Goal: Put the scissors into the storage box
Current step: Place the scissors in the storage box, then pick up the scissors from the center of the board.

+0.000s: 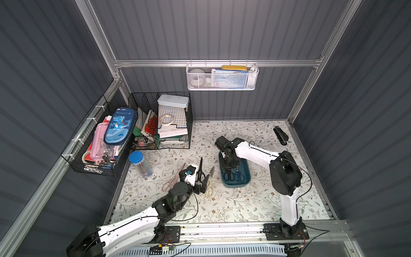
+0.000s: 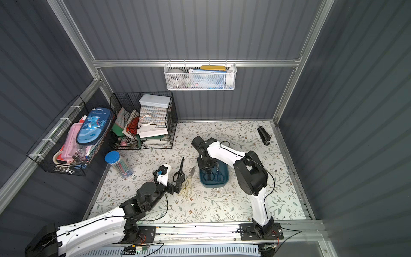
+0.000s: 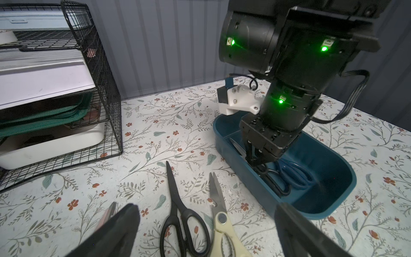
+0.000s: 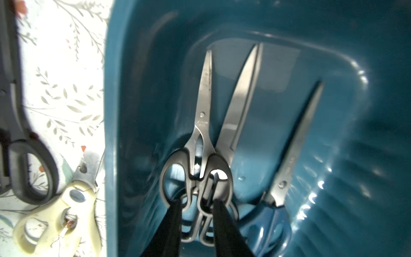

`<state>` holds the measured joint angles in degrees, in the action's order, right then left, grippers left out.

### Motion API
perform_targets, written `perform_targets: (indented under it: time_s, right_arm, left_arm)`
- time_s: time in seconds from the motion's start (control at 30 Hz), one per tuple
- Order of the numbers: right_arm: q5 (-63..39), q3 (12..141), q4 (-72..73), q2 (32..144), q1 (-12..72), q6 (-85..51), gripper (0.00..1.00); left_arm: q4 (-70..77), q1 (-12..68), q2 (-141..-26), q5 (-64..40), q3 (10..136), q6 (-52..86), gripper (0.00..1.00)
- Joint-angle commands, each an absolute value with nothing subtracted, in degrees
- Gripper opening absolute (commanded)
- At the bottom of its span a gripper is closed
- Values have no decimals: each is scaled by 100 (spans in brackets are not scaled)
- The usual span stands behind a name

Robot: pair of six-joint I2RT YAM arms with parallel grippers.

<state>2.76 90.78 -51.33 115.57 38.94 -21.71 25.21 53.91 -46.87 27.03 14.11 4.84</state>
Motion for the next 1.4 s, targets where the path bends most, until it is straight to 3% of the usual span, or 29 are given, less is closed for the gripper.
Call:
perform_targets:
  time_s: [0.0, 0.17, 0.4, 0.6, 0.7, 0.8, 1.07, 1.37]
  right_arm:
    - [424, 9084, -5291, 11165, 3886, -2177, 34]
    - [380, 8933, -5307, 10736, 3888, -2197, 35]
    - [486, 7776, -4234, 9621, 3785, -2399, 36]
    - [534, 5901, -2718, 7890, 3582, -2117, 45]
    - [461, 4832, -1892, 7021, 3577, -1928, 58]
    - [66, 4103, -1567, 6257, 3627, -1607, 63]
    - [449, 3011, -1602, 4944, 4592, -1605, 66]
    - [1325, 2553, -1480, 4683, 5804, -1229, 66]
  left_arm:
    - [2544, 5390, -4709, 2685, 1562, 527, 99]
    - [2558, 5396, -4837, 2742, 1598, 566, 100]
    - [2381, 5381, -5287, 2971, 1821, 766, 99]
    - [-478, 5385, -6653, 3088, 3849, 1820, 96]
    - [-1743, 5377, -7403, 2692, 4715, 2193, 95]
    - [-2249, 5276, -7692, 2013, 5048, 2552, 92]
    - [-3004, 5088, -8005, 908, 5319, 3208, 90]
    - [-3340, 5072, -8493, 1034, 5410, 3059, 78]
